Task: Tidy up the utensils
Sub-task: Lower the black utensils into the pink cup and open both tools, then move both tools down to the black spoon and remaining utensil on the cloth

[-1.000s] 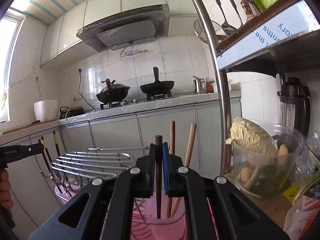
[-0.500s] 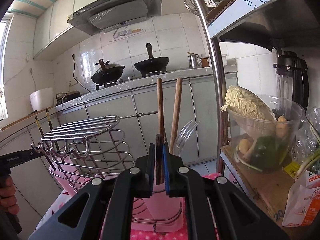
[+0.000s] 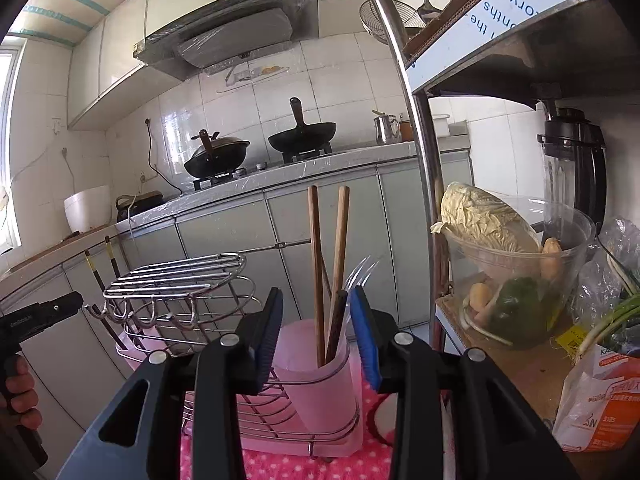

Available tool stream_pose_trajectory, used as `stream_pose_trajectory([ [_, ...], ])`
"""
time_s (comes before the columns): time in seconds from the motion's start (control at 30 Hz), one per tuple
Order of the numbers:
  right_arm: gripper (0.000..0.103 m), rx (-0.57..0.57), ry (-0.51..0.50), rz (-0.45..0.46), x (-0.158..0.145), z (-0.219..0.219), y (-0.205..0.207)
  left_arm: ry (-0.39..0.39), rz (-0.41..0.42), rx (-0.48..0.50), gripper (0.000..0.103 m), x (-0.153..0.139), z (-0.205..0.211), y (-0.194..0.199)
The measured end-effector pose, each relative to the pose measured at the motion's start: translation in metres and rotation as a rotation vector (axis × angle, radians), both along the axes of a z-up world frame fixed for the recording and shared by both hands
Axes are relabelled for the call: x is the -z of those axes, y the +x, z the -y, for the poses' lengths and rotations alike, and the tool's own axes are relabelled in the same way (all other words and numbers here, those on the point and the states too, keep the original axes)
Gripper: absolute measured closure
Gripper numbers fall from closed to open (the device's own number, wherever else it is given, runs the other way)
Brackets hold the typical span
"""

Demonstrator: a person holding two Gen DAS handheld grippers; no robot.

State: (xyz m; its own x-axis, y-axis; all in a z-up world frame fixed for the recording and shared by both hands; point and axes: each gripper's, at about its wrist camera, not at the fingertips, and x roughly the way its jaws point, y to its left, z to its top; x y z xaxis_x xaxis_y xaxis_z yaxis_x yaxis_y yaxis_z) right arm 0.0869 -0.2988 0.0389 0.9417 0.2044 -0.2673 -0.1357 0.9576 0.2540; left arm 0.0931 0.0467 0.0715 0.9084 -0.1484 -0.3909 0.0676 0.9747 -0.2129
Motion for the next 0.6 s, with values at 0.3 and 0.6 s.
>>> stream_pose_trajectory([
  [0.3, 0.068, -0.045, 0.041, -0.106, 0.016, 0.0, -0.039, -0.061, -0.088, 0.05, 0.069, 0.017, -0.002, -0.028],
  [0.6, 0.068, -0.158, 0.048, -0.333, 0.07, -0.018, -0.056, -0.067, -0.386, 0.226, 0.069, 0.086, 0.03, -0.037],
])
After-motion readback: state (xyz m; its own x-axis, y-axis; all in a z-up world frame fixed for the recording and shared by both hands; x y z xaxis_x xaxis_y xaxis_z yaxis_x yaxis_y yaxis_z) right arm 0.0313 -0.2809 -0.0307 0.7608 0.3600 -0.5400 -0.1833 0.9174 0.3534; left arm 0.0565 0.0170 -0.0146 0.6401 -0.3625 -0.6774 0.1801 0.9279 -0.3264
